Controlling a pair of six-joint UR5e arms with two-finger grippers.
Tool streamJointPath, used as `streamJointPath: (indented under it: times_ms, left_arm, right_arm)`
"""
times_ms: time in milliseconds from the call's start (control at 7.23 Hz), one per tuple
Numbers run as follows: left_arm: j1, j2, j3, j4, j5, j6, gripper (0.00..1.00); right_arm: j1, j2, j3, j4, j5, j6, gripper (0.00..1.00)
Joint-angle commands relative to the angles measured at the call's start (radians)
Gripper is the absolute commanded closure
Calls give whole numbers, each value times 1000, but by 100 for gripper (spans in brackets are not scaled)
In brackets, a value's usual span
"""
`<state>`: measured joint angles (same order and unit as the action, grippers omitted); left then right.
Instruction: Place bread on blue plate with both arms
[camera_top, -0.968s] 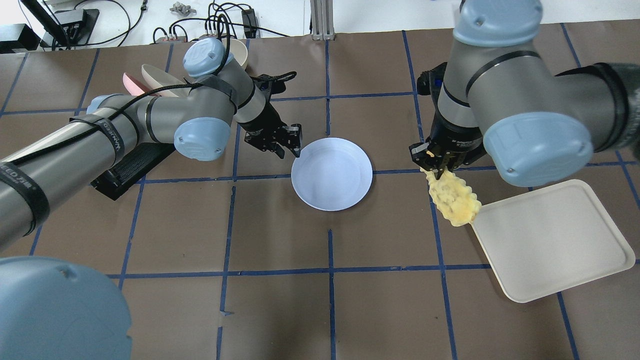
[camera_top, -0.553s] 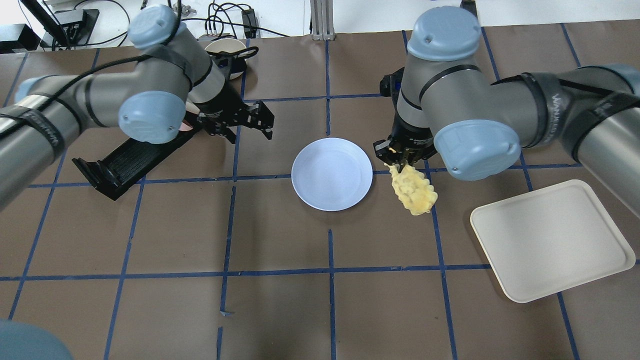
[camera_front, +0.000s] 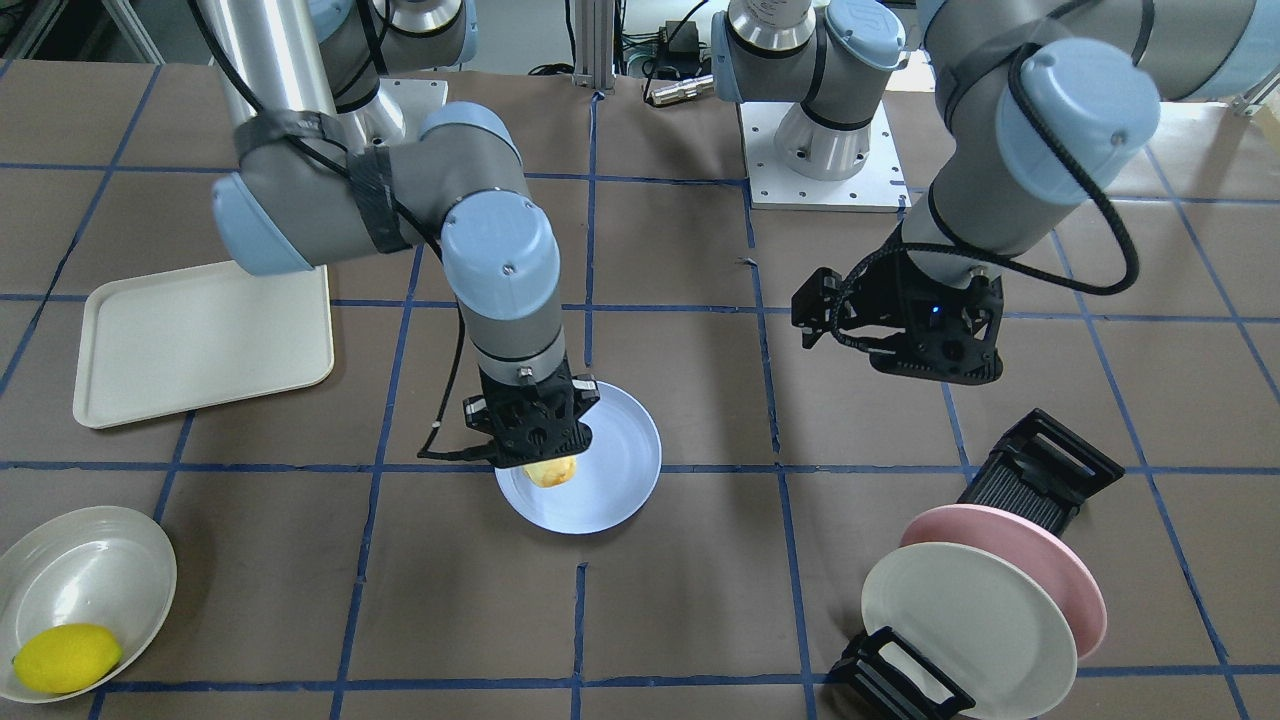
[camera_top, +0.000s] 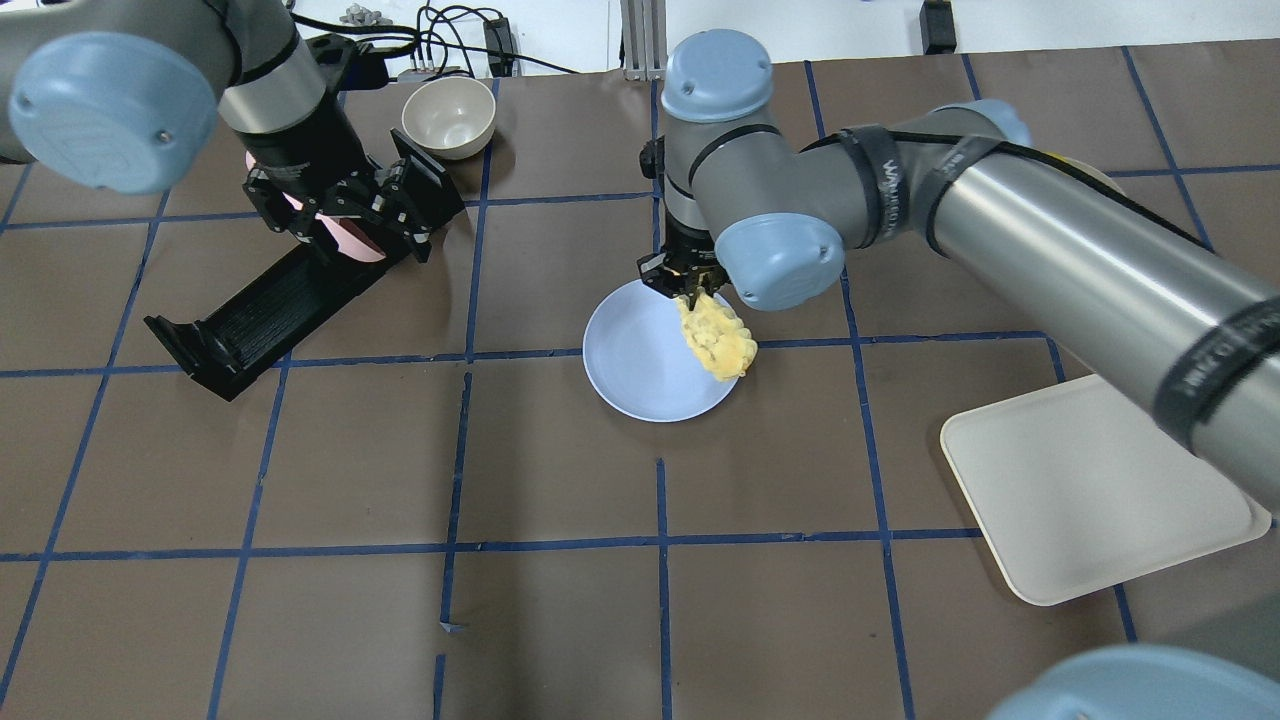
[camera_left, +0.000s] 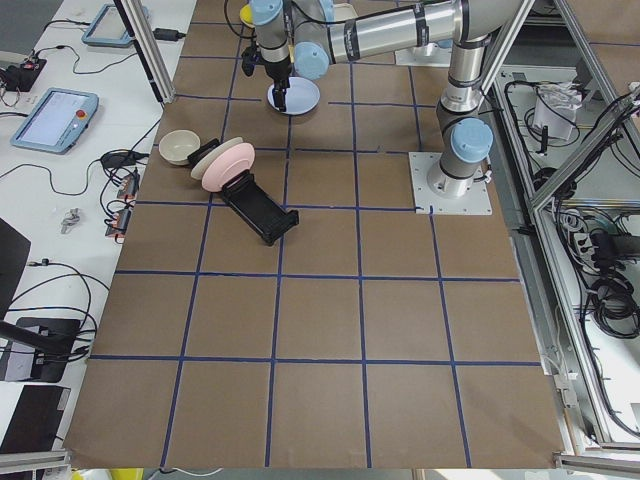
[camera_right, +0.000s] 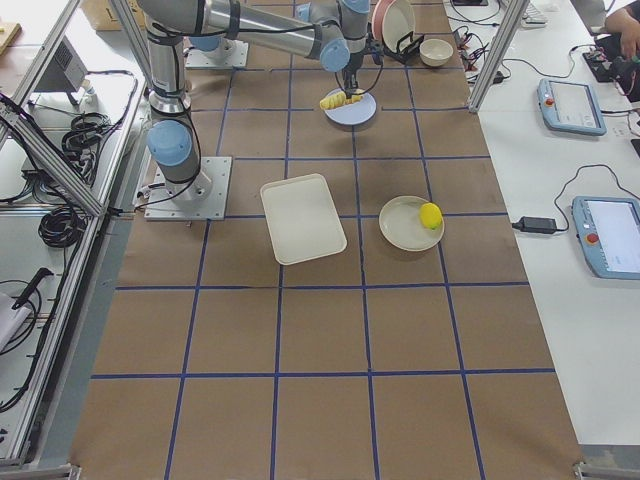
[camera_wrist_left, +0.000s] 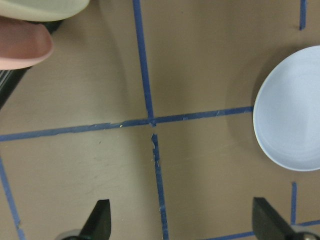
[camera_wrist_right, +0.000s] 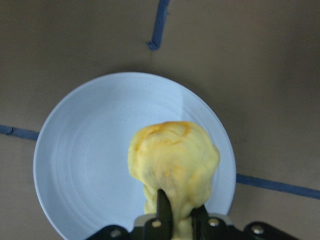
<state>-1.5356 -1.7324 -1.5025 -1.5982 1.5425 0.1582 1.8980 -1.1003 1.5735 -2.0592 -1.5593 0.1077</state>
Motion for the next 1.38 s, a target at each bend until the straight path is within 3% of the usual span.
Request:
streamJointPath:
  times_ms: [0,138,553,830,968,1245]
  left_arm:
    - [-5,78,29,-81,34,12,0]
    - [-5,120,6,-82,36,12,0]
    - [-6,191,-86,-23,47,-61,0]
    - [-5,197,-111,36,105,-151,0]
    - [-5,186,-96,37,104,-157,0]
    - [-1,179,-81,24,99,-157,0]
  right_arm:
    - [24,121,-47,-73,-16,33,15]
    - [24,123,-53,-67,-57,32,0]
    - [26,102,-183,52,-50,33,0]
    - [3,67,-333,343,-51,30,0]
    - [-29,-10,-346,422,-62,18,0]
    - [-169,-212,-259,559,-55,-104,0]
